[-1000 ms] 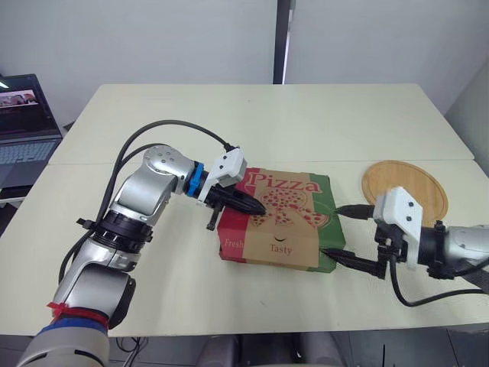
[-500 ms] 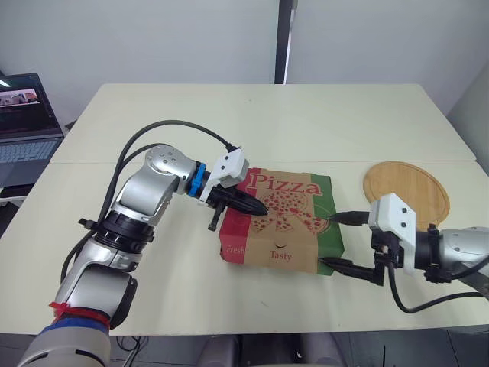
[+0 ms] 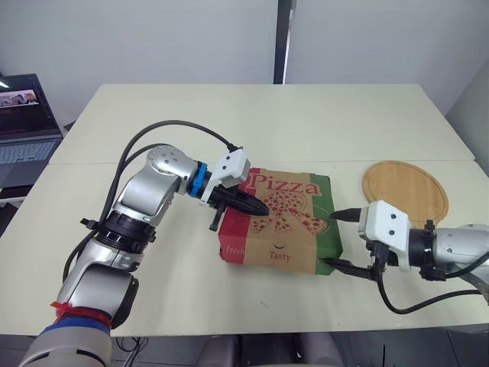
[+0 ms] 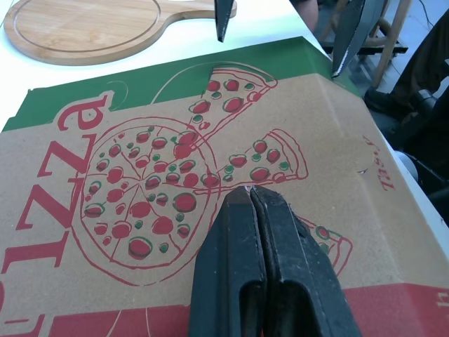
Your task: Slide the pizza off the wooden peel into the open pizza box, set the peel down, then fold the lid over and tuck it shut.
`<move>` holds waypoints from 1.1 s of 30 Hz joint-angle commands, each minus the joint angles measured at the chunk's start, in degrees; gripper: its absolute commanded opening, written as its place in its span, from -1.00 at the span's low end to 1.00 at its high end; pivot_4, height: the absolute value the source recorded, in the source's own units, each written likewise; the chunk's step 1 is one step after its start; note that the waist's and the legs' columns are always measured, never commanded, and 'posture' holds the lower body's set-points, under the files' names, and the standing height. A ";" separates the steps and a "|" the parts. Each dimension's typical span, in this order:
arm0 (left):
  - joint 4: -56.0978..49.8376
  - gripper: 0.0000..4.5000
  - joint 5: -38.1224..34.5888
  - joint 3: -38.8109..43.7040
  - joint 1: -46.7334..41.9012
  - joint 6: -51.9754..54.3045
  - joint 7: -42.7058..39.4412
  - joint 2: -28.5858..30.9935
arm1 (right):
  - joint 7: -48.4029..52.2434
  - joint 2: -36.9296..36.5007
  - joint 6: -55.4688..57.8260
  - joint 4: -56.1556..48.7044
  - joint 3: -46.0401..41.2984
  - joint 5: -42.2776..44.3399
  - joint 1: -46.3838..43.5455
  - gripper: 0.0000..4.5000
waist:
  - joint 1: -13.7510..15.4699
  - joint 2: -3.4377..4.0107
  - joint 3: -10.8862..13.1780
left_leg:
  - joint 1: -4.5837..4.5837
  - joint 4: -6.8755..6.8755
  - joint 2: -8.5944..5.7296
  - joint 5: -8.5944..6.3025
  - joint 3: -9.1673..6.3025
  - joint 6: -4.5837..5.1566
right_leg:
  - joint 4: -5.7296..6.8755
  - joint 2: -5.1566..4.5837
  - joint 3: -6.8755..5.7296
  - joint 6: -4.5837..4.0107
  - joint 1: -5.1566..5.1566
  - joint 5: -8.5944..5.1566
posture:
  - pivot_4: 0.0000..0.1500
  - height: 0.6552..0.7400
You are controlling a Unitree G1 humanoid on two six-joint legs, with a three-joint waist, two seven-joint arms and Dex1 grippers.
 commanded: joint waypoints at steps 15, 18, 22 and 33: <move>-1.93 -1.00 -1.29 1.41 -0.92 -0.03 0.24 -0.79 | -0.16 -1.33 1.67 -2.47 0.69 -0.01 -0.31 0.99 | 0.01 0.00 0.00 | 0.00 0.01 -0.01 0.00 0.01 0.01 | 0.02 0.00 0.01 0.00 0.00 0.01 | 1.00 1.00; -2.12 -1.00 -1.55 1.50 -0.83 0.21 0.35 -0.86 | -1.00 -0.21 0.61 -1.57 1.76 -2.03 -1.40 0.99 | 0.00 0.00 0.00 | 0.00 0.02 -0.01 0.00 0.00 0.00 | 0.02 0.00 0.01 0.00 0.00 0.01 | 1.00 1.00; -2.35 -1.00 -1.77 1.44 -0.80 0.41 0.31 -0.77 | -1.43 1.25 0.35 -1.05 2.01 -3.03 -2.80 0.99 | 0.00 0.00 0.00 | 0.00 0.02 0.00 0.00 0.01 0.00 | 0.02 0.00 0.01 0.00 -0.01 0.01 | 1.00 1.00; -3.48 -1.00 -2.42 1.29 -0.63 1.10 -2.20 0.48 | -1.92 2.63 -0.06 -0.56 2.11 -4.95 -4.90 0.99 | -0.05 0.00 0.00 | 0.00 0.02 0.00 0.00 0.01 0.00 | 0.04 0.00 0.01 0.00 0.00 0.01 | 1.00 1.00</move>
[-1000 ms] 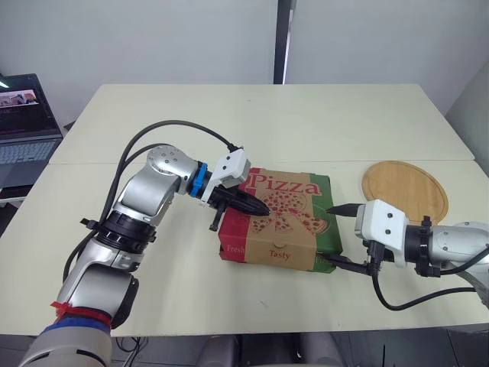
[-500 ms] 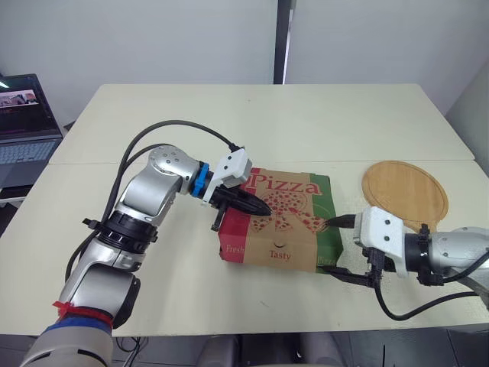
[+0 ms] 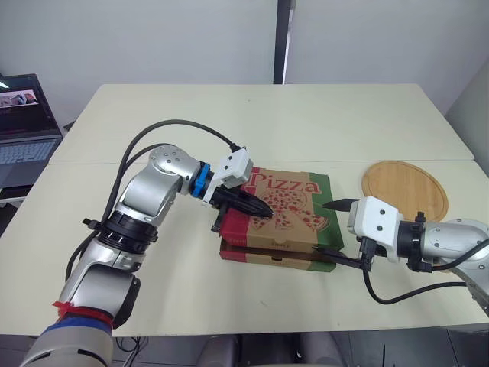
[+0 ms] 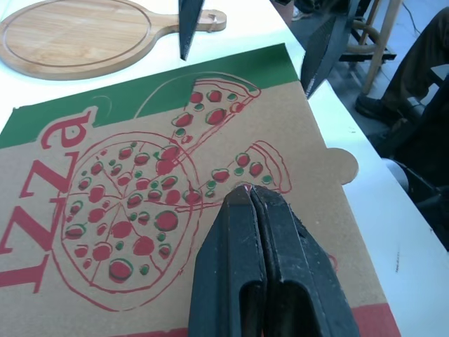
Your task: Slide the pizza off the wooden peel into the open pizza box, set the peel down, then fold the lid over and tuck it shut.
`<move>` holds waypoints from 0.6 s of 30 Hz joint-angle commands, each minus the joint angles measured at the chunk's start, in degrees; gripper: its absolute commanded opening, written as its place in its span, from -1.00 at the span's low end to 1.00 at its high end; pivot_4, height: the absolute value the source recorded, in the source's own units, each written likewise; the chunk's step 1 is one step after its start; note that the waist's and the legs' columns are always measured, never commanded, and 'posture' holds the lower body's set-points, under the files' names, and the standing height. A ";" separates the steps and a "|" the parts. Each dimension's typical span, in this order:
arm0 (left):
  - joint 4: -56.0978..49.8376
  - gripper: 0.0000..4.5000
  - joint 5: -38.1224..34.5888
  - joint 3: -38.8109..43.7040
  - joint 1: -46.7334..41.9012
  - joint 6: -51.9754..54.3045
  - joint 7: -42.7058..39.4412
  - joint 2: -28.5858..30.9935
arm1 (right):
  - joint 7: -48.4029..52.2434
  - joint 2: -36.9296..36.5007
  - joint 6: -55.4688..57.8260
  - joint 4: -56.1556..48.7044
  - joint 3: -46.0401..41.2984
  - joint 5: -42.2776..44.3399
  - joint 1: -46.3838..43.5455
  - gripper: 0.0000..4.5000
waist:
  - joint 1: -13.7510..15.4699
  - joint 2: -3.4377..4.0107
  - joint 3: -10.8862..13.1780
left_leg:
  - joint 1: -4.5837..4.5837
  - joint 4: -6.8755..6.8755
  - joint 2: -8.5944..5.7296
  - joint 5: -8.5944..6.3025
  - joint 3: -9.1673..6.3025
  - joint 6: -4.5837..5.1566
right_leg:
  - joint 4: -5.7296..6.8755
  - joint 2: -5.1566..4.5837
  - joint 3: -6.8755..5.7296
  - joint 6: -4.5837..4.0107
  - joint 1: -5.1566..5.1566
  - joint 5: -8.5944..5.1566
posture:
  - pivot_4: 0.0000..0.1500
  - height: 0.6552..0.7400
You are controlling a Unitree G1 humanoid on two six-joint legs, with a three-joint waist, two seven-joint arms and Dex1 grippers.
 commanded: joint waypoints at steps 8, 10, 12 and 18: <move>-2.05 -1.00 -0.95 1.46 -0.22 -0.79 -1.13 0.82 | -1.05 1.23 -1.82 -0.59 0.47 -3.38 -1.54 0.99 | -0.03 0.00 0.00 | 0.00 0.00 0.00 0.00 0.00 0.00 | 0.01 0.00 0.00 0.00 0.00 0.00 | 1.00 1.00; -2.33 -1.00 -0.83 1.28 0.09 -1.05 -1.15 0.81 | -1.09 1.52 -1.88 -0.69 0.91 -3.88 -1.37 0.99 | -0.04 0.00 0.00 | 0.00 0.00 0.00 0.00 -0.01 0.00 | 0.02 0.00 0.00 0.00 0.00 0.00 | 1.00 1.00; -3.05 -1.00 -0.88 1.09 0.37 -0.86 -1.00 0.75 | -1.22 1.86 -1.67 -0.91 1.23 -4.31 -0.96 0.99 | -0.05 0.00 0.00 | 0.00 0.00 0.00 0.00 0.00 0.00 | 0.02 0.00 0.00 0.00 -0.01 0.00 | 1.00 1.00; -4.30 -1.00 1.20 -0.50 2.05 -3.28 -1.18 1.20 | -2.27 3.14 -0.99 -1.48 2.36 -5.68 0.33 0.99 | -0.04 0.01 0.00 | 0.00 0.00 0.00 0.00 0.00 0.00 | 0.03 0.00 0.01 0.00 -0.01 0.00 | 1.00 1.00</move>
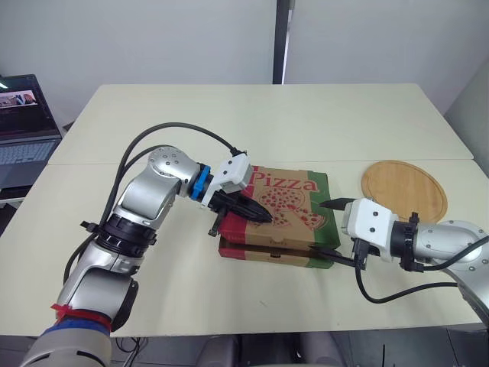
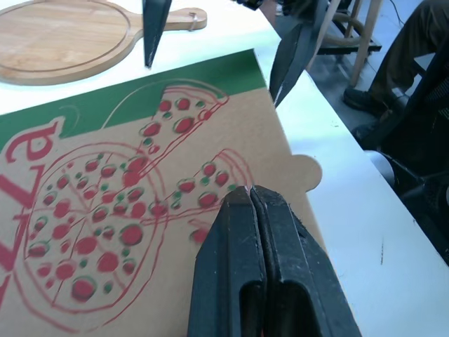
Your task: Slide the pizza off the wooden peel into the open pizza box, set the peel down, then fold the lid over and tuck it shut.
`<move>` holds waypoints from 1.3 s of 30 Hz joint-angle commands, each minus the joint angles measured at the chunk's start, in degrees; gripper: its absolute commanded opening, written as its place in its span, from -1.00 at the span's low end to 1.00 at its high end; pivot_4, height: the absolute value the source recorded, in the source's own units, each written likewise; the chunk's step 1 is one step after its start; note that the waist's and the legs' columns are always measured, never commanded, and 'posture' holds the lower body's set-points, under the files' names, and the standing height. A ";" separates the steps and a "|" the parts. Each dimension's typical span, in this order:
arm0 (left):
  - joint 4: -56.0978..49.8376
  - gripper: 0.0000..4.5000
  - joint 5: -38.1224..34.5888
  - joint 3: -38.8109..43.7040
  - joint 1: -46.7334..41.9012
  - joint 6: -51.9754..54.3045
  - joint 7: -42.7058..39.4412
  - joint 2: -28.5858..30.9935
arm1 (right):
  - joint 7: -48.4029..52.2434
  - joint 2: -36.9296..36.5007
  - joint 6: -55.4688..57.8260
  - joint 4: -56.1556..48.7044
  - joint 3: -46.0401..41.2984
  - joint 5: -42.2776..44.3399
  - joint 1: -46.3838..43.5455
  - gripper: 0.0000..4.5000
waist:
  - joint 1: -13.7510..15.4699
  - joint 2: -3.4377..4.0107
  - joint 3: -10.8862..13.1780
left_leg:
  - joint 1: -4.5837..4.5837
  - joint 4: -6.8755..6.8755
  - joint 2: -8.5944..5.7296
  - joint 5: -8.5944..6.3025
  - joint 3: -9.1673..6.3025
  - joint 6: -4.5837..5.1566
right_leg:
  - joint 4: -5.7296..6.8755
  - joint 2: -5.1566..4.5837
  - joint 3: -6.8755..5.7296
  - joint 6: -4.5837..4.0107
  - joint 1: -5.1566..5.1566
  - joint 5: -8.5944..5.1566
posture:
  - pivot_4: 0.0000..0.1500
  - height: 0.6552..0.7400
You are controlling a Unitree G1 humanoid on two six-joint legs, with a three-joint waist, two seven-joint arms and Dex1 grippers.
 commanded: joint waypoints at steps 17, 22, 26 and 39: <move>-0.88 -1.00 3.99 -1.96 2.78 -5.79 0.02 1.68 | -1.92 1.95 -3.81 -2.61 0.24 -5.10 4.91 0.99 | 0.01 0.00 -0.01 | 0.01 0.00 -0.01 0.00 0.00 0.00 | 0.01 0.00 0.00 0.00 0.01 0.00 | 1.00 1.00; -0.55 -1.00 4.25 -1.93 3.07 -6.47 0.12 1.90 | -2.13 2.28 -4.43 -3.05 0.01 -5.32 6.28 0.99 | 0.01 0.01 -0.01 | 0.02 0.00 -0.01 0.00 0.00 0.00 | 0.03 0.00 0.00 0.00 0.01 0.00 | 1.00 1.00; -0.25 -1.00 4.40 -1.82 2.93 -6.87 -0.10 2.23 | -3.04 3.24 -4.64 -2.82 -0.06 -5.82 6.72 0.99 | 0.00 0.01 -0.01 | 0.03 0.00 -0.01 0.00 0.00 0.00 | 0.03 0.00 0.00 0.00 0.01 0.00 | 1.00 1.00; 0.85 -1.00 4.88 -1.83 2.61 -8.33 -0.13 2.53 | -2.18 4.23 -4.65 -2.61 -1.76 -5.71 6.73 0.99 | -0.01 0.01 -0.02 | 0.06 0.00 -0.01 0.00 0.01 0.00 | 0.10 0.01 0.02 0.00 0.02 0.00 | 1.00 1.00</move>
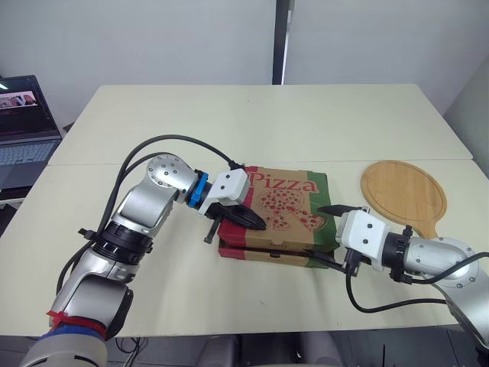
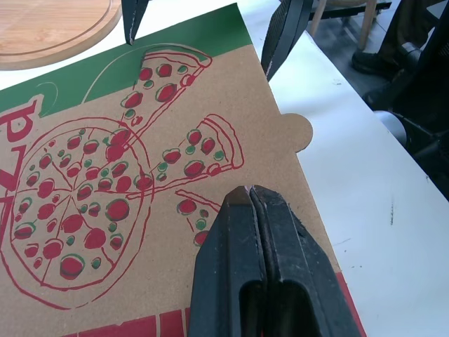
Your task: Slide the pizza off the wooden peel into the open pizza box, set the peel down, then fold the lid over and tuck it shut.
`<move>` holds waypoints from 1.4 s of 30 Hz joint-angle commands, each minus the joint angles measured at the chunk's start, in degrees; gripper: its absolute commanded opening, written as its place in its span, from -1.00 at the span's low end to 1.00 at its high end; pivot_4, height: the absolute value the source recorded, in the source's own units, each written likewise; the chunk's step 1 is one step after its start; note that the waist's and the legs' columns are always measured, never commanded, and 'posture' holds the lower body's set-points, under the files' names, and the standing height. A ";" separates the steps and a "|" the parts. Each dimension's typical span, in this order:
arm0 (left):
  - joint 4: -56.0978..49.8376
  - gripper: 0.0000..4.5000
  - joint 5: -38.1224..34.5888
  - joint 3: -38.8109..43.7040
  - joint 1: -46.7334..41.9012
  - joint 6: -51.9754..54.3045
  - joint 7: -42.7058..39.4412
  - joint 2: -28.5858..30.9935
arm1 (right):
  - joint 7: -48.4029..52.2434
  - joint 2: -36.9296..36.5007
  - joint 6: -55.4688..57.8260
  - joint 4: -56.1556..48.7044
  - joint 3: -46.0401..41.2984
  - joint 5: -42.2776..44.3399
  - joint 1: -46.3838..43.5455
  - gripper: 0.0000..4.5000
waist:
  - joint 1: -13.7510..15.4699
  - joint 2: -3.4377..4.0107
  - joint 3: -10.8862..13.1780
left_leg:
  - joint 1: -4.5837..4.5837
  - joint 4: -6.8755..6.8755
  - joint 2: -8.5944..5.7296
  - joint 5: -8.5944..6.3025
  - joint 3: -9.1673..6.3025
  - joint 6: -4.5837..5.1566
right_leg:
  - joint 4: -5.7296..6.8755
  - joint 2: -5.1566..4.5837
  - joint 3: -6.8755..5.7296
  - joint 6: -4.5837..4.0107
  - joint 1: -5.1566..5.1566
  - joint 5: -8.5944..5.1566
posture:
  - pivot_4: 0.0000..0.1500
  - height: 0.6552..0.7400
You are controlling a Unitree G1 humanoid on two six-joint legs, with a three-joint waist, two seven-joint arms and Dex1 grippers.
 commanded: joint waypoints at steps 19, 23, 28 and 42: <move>2.52 -1.00 2.05 -0.51 -0.68 -2.17 0.39 0.41 | 9.57 -3.67 -0.14 -1.98 -25.56 11.48 16.04 0.99 | 0.14 -0.01 -0.01 | 0.19 0.02 -0.01 -0.11 0.08 0.21 | 0.24 0.00 0.08 0.00 0.08 -0.01 | 1.00 1.00; 2.86 -1.00 2.15 -0.48 -0.81 -2.35 0.51 0.18 | 9.37 -4.38 1.27 -0.11 -27.09 11.53 16.72 0.99 | 0.16 -0.01 -0.01 | 0.30 0.02 -0.01 -0.13 0.11 0.23 | 0.43 0.00 0.12 0.00 0.10 -0.02 | 1.00 1.00; 2.98 -1.00 2.09 -0.38 -0.84 -2.42 0.62 0.08 | 8.33 -4.94 1.47 1.12 -25.18 10.11 16.49 0.99 | 0.15 -0.01 -0.01 | 0.35 0.02 0.00 -0.13 0.12 0.23 | 0.48 -0.01 0.13 -0.01 0.11 -0.03 | 1.00 1.00; 3.39 -1.00 2.01 -0.16 -1.10 -2.70 0.74 0.03 | 3.65 -3.42 0.20 1.71 -16.26 5.61 12.43 0.99 | 0.13 -0.01 -0.01 | 0.34 0.03 0.00 -0.12 0.11 0.22 | 0.48 -0.01 0.13 0.00 0.10 -0.03 | 1.00 1.00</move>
